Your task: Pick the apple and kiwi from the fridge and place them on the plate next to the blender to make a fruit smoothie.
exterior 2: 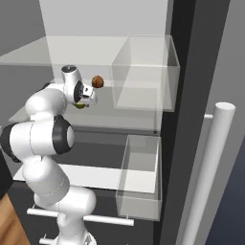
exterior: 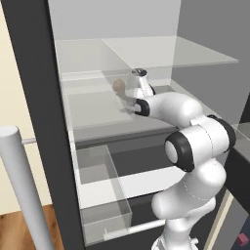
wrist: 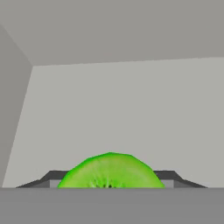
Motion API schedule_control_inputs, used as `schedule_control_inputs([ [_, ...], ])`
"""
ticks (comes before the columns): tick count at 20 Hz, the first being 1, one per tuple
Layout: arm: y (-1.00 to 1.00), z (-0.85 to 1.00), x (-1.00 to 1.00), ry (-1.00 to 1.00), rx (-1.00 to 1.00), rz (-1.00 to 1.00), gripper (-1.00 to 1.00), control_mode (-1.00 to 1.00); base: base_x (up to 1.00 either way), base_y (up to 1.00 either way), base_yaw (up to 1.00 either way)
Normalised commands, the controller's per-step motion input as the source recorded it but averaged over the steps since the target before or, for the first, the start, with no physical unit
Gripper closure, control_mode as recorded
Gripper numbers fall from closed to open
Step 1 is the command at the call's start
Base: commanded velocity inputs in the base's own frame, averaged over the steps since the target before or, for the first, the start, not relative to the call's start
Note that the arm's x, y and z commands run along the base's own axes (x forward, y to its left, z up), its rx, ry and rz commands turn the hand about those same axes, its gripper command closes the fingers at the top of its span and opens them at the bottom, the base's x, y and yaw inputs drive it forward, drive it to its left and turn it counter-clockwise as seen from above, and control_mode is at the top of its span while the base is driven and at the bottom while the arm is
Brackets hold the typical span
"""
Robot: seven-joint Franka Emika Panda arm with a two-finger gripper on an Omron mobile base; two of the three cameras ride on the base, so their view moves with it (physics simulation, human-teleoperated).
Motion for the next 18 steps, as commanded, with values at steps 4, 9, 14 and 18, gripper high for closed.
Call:
schedule_control_inputs([
  [4, 0.00, -0.01, -0.17, -0.02, 0.00, 0.00, 1.00, -1.00, 0.00, 0.00, 0.00],
  [9, 0.00, 0.00, -0.67, -0.16, 0.00, 0.00, 1.00, -1.00, 0.00, 0.00, 0.00],
  [14, 0.00, 0.17, -0.97, -0.32, 0.00, 0.00, 1.00, -1.00, 0.00, 0.00, 0.00],
  [18, 0.00, 0.83, -1.00, -0.11, 0.00, -0.01, 1.00, -1.00, 0.00, 0.00, 0.00],
])
